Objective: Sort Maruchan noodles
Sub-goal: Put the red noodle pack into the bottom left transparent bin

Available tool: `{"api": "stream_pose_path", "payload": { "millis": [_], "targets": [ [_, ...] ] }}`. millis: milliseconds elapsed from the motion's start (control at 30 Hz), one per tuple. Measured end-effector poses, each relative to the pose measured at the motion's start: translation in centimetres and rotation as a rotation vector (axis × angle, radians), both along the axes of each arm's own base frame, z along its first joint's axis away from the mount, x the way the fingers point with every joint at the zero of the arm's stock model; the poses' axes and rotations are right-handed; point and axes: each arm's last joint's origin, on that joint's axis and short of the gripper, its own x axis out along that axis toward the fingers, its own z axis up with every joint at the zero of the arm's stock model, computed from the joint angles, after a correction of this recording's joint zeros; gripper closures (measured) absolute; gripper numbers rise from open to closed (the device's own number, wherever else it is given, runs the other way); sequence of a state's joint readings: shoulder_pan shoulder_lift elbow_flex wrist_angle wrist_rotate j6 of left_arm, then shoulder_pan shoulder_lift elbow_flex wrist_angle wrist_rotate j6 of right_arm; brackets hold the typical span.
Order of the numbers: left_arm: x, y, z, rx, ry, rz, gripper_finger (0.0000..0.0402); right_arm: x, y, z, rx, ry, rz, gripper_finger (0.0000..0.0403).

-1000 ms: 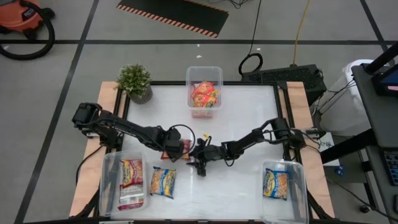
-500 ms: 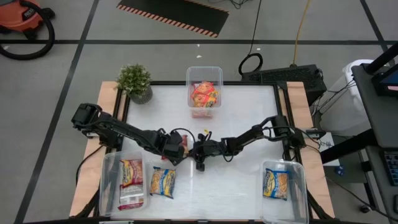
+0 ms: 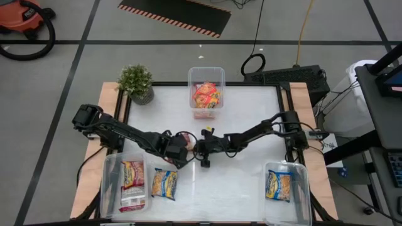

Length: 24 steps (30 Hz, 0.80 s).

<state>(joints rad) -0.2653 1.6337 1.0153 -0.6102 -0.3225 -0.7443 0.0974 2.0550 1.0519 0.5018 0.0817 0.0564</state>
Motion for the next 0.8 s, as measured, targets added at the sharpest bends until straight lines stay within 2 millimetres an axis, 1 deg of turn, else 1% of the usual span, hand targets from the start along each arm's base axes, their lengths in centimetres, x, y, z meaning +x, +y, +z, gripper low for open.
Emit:
{"api": "stream_pose_path", "payload": {
  "millis": [100, 233, 333, 500, 667, 800],
  "targets": [
    [0.3, -0.1, 0.1, 0.003, -0.025, -0.027, 0.0167, -0.3, 0.0, 0.9, -0.037, 0.025, 0.013, 0.0402],
    [0.6, -0.2, 0.2, 0.007, -0.055, -0.054, 0.0167, -0.9, -0.2, 2.0, -0.114, 0.067, -0.017, 0.0403],
    [0.7, -0.4, 0.3, 0.022, -0.063, -0.1, 0.0167, -1.4, -0.3, 3.1, -0.121, 0.093, -0.011, 0.0403],
    [0.5, -1.2, 0.3, 0.051, -0.055, -0.187, 0.0167, -2.4, -0.4, 5.4, -0.087, 0.106, -0.038, 0.0403],
    [0.7, -2.2, 0.7, 0.159, -0.106, -0.263, 0.0167, -3.3, -0.5, 7.8, -0.046, 0.058, -0.066, 0.0403],
    [1.3, -2.9, 1.2, 0.265, -0.195, -0.295, 0.0167, -4.0, -0.7, 8.7, -0.018, 0.035, -0.086, 0.0403]
  ]
}}
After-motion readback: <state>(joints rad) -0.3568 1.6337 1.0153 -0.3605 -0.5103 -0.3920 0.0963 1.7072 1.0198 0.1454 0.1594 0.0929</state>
